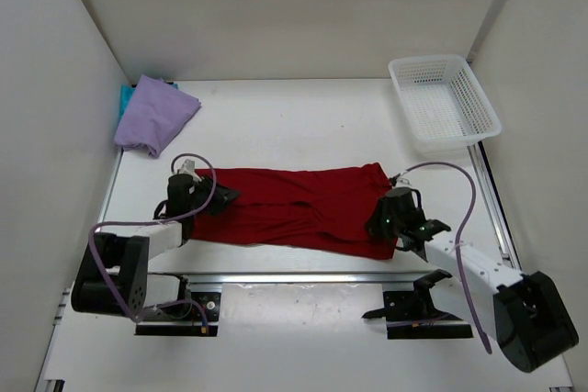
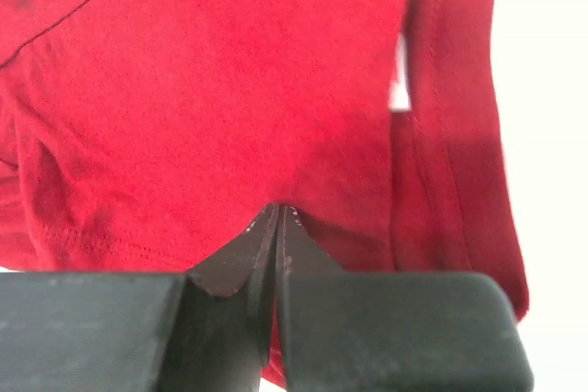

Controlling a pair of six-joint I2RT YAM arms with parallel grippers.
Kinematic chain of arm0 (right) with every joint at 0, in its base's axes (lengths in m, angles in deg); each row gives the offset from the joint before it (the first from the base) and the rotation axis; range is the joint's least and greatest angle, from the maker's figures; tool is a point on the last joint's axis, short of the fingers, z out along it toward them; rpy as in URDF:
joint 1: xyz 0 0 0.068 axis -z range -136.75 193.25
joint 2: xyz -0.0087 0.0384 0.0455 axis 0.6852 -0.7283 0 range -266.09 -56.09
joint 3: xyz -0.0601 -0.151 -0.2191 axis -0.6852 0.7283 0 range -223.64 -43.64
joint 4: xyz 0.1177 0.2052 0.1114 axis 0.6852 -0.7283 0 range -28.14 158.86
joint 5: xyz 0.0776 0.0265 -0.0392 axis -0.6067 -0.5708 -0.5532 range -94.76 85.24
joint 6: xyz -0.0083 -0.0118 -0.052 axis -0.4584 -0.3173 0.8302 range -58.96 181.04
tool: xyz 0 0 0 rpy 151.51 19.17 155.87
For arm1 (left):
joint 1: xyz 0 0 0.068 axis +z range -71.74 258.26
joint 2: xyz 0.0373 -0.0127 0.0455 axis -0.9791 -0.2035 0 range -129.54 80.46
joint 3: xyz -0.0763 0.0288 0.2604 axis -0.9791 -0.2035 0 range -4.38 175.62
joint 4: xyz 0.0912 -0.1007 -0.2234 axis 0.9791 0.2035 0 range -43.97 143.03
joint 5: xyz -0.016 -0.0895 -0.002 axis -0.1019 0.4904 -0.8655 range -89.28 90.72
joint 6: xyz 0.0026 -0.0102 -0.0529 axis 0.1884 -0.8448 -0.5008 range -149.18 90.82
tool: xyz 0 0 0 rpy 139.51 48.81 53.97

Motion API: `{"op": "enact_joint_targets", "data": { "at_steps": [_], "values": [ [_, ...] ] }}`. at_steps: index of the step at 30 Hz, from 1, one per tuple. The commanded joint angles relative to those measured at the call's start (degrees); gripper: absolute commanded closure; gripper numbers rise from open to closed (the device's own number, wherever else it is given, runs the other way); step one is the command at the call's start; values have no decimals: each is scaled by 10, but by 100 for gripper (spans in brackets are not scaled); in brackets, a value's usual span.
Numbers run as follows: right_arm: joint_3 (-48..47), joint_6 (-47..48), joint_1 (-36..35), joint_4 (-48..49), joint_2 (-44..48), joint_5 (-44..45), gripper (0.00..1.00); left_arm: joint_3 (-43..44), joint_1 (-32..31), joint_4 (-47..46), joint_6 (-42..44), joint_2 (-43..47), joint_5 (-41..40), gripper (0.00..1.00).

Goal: Fold and stack the t-shirts
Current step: Fold the other side of the tshirt into a rectangle

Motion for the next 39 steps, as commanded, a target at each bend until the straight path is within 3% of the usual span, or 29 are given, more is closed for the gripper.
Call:
{"op": "enact_joint_targets", "data": {
  "at_steps": [1,4,8,12,17,21,26,32,35,39],
  "values": [
    [47,-43,5,-13,58,25,100,-8,37,-52,-33,-36,40,68],
    [86,-77,7,-34,145,37,100,-48,71,-92,-62,-52,57,67],
    [106,-64,86,-36,229,-33,92,-85,136,-125,-105,-50,75,66],
    [67,-32,130,-40,247,-97,80,-63,114,-102,-84,-8,56,65],
    [19,-36,-23,-4,168,-50,95,1,-13,-8,-19,63,-19,63],
    [-22,-33,-142,70,55,-38,99,3,-46,-11,-11,64,-34,64],
    [-54,-27,-180,118,-62,-32,100,-18,-58,-33,-19,39,-13,65],
    [-60,-42,-224,127,-119,-32,100,-30,-66,-37,-10,33,-13,64],
    [-94,-27,-212,75,-118,-21,100,-25,-73,-33,-10,24,-10,64],
    [-100,3,-164,26,-18,-20,90,-14,-76,-26,1,33,-5,65]
  ]
}}
